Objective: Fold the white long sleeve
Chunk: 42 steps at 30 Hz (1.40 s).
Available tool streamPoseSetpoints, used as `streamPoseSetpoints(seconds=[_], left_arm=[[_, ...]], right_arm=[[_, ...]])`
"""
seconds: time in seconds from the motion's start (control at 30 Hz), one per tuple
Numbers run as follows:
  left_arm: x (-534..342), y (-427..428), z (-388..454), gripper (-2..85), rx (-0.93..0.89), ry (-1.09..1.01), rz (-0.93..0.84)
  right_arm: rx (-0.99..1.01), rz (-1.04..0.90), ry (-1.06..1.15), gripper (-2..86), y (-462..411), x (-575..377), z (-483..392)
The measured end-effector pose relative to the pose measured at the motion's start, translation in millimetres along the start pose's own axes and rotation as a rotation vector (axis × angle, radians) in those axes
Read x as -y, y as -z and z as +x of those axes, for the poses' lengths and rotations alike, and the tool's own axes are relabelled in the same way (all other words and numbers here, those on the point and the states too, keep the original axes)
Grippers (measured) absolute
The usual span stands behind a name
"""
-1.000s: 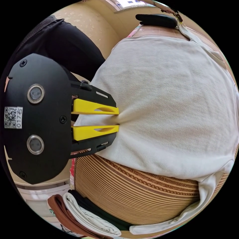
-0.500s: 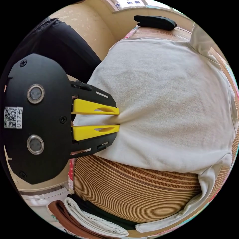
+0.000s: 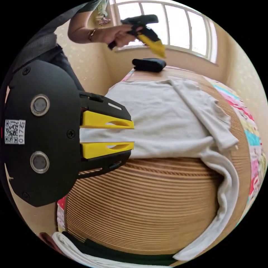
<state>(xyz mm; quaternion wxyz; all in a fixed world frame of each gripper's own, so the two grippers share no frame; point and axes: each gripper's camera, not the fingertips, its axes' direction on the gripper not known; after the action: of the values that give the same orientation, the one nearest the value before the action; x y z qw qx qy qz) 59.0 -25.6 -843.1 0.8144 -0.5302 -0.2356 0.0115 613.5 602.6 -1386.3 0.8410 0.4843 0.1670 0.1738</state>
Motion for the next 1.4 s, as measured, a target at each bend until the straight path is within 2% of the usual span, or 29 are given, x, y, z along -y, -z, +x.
streamPoseSetpoints(seconds=[0.07, 0.17, 0.27, 0.4, 0.47, 0.53, 0.6, 0.7, 0.77, 0.8, 0.87, 0.9, 0.97, 1.0, 1.1, 1.13, 1.17, 1.23, 1.4], left_arm=[[-18.2, -5.0, -0.2, 10.8, 0.035, 0.014, -0.029], [-43.1, -15.5, 5.7, 10.3, 0.039, 0.046, -0.035], [-55.6, -33.9, 13.8, 10.1, -0.015, 0.094, -0.049], [-54.5, -43.0, 43.8, 10.0, -0.037, 0.070, -0.044], [-51.0, -37.3, 63.3, 10.0, -0.020, 0.013, -0.024], [-48.4, -29.5, 80.8, 10.0, -0.028, -0.039, -0.008], [-49.8, -23.5, 86.8, 9.9, -0.037, -0.061, 0.007], [-57.1, -17.7, 86.0, 9.5, -0.003, -0.059, 0.025], [-63.6, -18.3, 79.9, 9.4, 0.013, -0.042, 0.035], [-67.3, -20.5, 73.6, 9.4, 0.013, -0.019, 0.034], [-72.1, -24.6, 61.2, 9.4, -0.011, 0.028, 0.026], [-75.8, -26.2, 52.5, 9.4, -0.028, 0.058, 0.032], [-82.1, -27.6, 39.6, 9.3, -0.035, 0.103, 0.050], [-86.0, -28.5, 30.4, 9.4, -0.035, 0.134, 0.056], [-94.5, -25.9, 7.6, 9.5, -0.032, 0.199, 0.061], [-98.0, -21.8, -1.4, 9.6, -0.028, 0.216, 0.072], [-99.5, -19.5, -5.9, 9.6, -0.021, 0.221, 0.077], [-103.3, -12.3, -25.9, 9.7, 0.026, 0.232, 0.089], [-94.8, -5.0, -81.3, 9.7, 0.120, 0.260, 0.100]], right_arm=[[0.117, 0.204, -0.219, 10.1, 60.3, 10.5, 64.7], [0.306, 0.357, -0.462, 12.9, 100.1, 31.6, 148.8], [0.405, 0.438, -0.635, 14.2, 105.9, 53.9, 195.6], [0.485, 0.541, -0.780, 13.8, 101.5, 65.2, 213.5], [0.523, 0.631, -0.869, 10.9, 101.2, 61.4, 219.5], [0.478, 0.635, -0.915, 7.3, 108.9, 63.1, 219.3], [0.411, 0.683, -0.867, 5.0, 134.5, 65.5, 206.7], [0.159, 0.793, -0.651, 3.8, 201.2, 66.8, 143.7], [0.003, 0.879, -0.385, 3.5, 236.0, 64.3, 57.2], [-0.017, 0.902, -0.305, 3.4, 239.3, 62.8, 30.9], [-0.056, 0.974, -0.009, 3.6, 231.3, 54.1, -69.6], [-0.047, 0.979, 0.057, 3.8, 223.8, 52.7, -92.4], [0.048, 0.903, 0.292, 4.9, 168.8, 56.8, -173.2], [0.076, 0.857, 0.330, 5.2, 148.8, 60.6, -190.1], [0.206, 0.375, 0.498, 7.1, 17.1, 90.0, -252.5], [0.224, 0.158, 0.531, 7.7, -37.3, 91.4, -262.2], [0.219, 0.053, 0.542, 8.3, -71.6, 79.9, -260.6], [0.175, 0.023, 0.534, 9.1, -89.5, 52.1, -246.8], [-0.007, 0.047, 0.432, 9.6, -71.6, -29.3, -180.4]])
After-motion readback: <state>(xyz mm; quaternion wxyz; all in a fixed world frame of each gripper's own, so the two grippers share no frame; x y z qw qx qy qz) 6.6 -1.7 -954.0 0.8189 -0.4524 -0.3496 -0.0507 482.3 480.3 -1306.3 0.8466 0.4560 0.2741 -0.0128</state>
